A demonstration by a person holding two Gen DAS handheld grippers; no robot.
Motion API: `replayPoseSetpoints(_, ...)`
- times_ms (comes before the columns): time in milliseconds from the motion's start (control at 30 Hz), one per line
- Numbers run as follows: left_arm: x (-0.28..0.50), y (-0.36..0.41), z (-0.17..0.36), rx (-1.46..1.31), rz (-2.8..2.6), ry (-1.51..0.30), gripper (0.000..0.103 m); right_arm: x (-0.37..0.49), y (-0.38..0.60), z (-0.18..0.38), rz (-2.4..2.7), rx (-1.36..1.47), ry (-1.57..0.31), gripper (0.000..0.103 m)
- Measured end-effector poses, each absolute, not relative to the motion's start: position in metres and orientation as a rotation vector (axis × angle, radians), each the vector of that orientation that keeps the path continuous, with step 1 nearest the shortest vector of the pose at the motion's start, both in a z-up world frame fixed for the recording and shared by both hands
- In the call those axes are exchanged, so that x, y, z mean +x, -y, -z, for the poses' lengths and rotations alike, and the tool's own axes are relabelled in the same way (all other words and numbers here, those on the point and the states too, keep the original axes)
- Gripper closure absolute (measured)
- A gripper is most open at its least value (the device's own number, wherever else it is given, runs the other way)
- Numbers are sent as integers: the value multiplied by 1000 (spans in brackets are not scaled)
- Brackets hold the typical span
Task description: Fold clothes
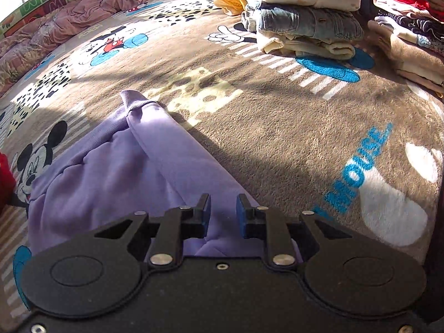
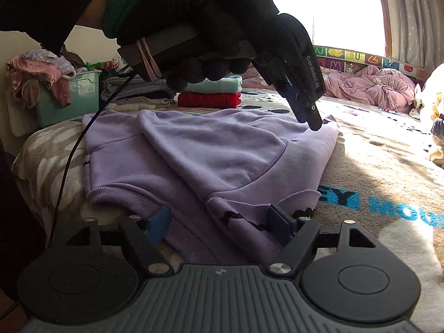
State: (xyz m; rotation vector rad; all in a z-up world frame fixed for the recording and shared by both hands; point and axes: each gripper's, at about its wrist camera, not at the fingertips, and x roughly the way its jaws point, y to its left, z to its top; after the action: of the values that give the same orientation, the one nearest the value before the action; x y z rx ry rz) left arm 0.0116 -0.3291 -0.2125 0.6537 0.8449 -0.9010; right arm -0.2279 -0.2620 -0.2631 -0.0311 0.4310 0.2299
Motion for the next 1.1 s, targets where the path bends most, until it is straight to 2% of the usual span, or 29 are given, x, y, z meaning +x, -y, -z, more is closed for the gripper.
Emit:
replayPoseSetpoints(167,29,341,203,666,934,-912,83,-228,263,266,-260,-38,-445,22)
replayPoseSetpoints(333,62,341,168,506,874,-814,83,-232,263,266,-271,-32,-440,21)
replayPoseSetpoints(467,89,355,191,478,824,-844,83,-234,263,265,-274,-34,-440,21)
replayPoseSetpoints(500,95,361,205,522,800,-895,84,-234,263,265,-275,-35,-440,20)
replayPoseSetpoints(567,98,368,217,588,815,-884,83,-235,263,265,-276,-36,-440,20)
replayPoseSetpoints(767,140,373,174,399,770,-776,83,-237,263,265,-281,-40,-439,20)
replayPoseSetpoints(1100,197,388,228,194,734,-906,85,-234,263,264,-297,-29,-461,17)
